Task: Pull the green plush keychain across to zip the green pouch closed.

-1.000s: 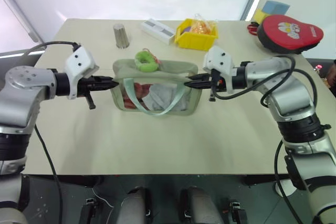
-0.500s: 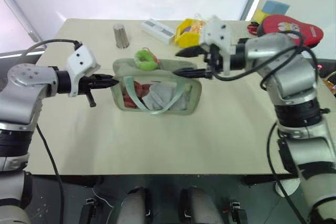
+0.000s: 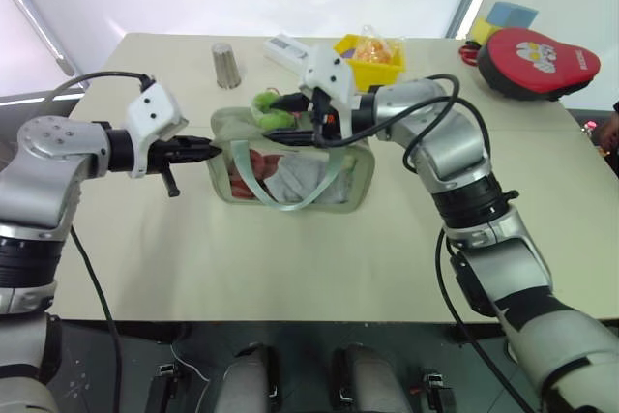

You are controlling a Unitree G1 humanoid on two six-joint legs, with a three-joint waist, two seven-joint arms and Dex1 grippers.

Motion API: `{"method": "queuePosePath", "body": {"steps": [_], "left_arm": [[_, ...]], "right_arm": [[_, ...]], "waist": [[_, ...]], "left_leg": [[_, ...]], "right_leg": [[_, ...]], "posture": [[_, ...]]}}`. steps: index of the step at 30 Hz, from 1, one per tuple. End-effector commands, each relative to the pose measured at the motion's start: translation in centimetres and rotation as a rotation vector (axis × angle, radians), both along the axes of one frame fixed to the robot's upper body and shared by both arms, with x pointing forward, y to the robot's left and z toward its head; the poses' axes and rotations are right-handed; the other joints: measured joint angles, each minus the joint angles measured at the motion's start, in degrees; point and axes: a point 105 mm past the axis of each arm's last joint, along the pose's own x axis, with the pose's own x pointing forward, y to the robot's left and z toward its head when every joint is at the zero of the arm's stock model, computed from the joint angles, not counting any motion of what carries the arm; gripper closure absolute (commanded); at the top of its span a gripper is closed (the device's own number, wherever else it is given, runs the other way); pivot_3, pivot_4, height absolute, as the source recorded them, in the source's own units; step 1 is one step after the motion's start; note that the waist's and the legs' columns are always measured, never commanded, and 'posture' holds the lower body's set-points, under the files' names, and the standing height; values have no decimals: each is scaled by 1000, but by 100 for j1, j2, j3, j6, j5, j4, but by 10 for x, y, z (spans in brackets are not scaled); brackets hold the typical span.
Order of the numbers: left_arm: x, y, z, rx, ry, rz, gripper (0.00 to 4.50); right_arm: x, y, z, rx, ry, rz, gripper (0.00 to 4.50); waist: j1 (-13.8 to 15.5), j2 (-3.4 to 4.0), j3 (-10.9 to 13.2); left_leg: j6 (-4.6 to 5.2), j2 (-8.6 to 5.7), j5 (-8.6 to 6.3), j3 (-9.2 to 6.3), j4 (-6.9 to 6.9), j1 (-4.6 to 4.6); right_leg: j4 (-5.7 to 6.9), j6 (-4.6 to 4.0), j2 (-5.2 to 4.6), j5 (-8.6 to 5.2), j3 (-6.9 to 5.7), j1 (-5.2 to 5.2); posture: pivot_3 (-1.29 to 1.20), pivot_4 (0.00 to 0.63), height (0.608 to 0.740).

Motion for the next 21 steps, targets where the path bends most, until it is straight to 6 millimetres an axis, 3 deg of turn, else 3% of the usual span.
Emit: {"method": "queuePosePath", "body": {"steps": [1, 4, 5, 8, 12, 17, 21], "left_arm": [[-2, -3, 8, 7, -38, -7, 4500], [-1, -2, 8, 7, -41, -5, 4500], [0, -2, 8, 7, -42, -5, 4500], [1, -3, 8, 7, -45, -5, 4500], [2, -3, 8, 6, -49, -4, 4500], [0, 0, 5, 6, -45, 5, 4500], [1, 2, 4, 1, -40, 14, 4500]], "right_arm": [[-3, 3, 17, 37, -49, 16, 2742], [-4, 1, 18, 47, -36, 19, 4281], [-4, -1, 19, 48, -34, 14, 4426], [-1, -9, 21, 39, -54, -17, 4426], [2, -40, 39, 31, -105, -106, 4426], [5, -103, 54, -65, -194, -309, 4426], [6, -143, 59, -145, -240, -454, 4426]], "waist": [[-3, 0, 0], [-7, 0, 0], [-6, 0, 0], [1, 0, 0], [21, 0, 0], [19, 0, 0], [1, 0, 0]], "left_leg": [[0, 0, 0, 0, 0, 0], [0, 1, 0, 0, 0, 0], [0, 1, 0, 0, 0, 0], [0, 0, 0, 0, 0, 0], [0, -1, 0, -1, 0, -1], [1, -3, -1, -2, 0, -2], [2, -2, -1, 0, -1, -1]], "right_leg": [[0, 0, 0, 0, 0, 0], [0, 0, 0, 0, 0, 0], [0, 0, 0, 0, 0, 0], [0, 0, 0, 0, 0, 0], [0, 0, -1, 0, 0, 0], [-2, 0, -4, 0, 0, 0], [-3, 0, -4, 0, 0, -1]], "posture": [[0, 150, 740], [0, 150, 740], [0, 150, 740], [0, 150, 740], [0, 150, 740], [0, 150, 740], [0, 150, 740]]}}
